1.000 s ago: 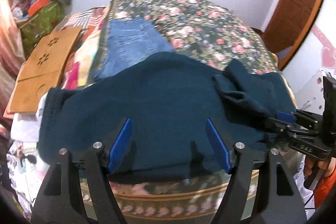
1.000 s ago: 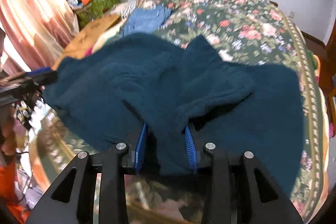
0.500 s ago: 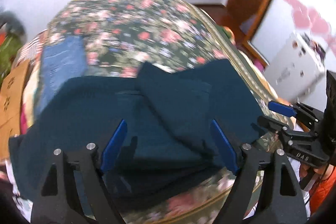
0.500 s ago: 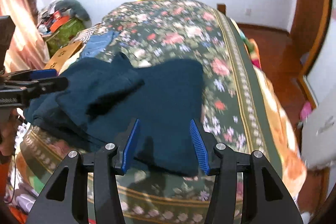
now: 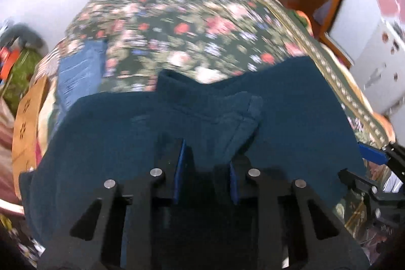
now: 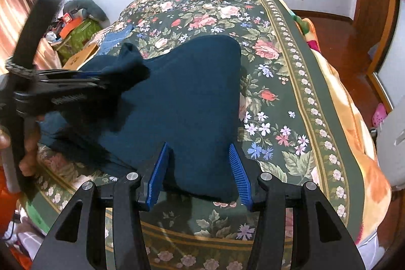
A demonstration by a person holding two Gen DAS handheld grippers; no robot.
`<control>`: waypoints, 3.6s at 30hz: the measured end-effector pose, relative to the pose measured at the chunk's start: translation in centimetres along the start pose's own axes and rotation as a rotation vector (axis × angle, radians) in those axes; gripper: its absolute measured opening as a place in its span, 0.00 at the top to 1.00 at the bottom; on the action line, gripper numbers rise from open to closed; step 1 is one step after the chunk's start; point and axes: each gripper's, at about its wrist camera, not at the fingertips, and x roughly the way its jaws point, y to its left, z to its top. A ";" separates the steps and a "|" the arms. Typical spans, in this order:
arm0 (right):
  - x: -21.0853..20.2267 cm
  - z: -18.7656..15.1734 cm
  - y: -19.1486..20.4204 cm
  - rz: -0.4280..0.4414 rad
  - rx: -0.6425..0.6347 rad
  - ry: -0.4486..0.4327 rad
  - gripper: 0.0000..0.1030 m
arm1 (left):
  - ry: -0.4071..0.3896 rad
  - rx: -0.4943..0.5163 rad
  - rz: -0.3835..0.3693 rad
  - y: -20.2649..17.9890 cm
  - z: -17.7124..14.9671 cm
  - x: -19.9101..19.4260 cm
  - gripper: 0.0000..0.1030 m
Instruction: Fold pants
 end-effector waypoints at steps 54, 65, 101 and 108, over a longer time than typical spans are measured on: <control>-0.1 7.2 16.1 0.118 -0.263 -0.033 0.38 | -0.124 -0.512 0.066 25.5 -12.5 -12.1 0.09; 6.3 5.2 21.3 0.148 -0.313 0.110 0.38 | 0.064 -0.769 -0.133 32.3 -22.5 -8.0 0.09; 4.5 4.1 16.6 0.164 -0.189 0.105 0.35 | -0.201 -0.689 0.033 30.5 -11.4 -11.2 0.79; 0.9 4.1 11.8 0.100 -0.128 0.020 0.35 | -0.394 -0.453 0.038 22.8 -1.9 -17.5 0.80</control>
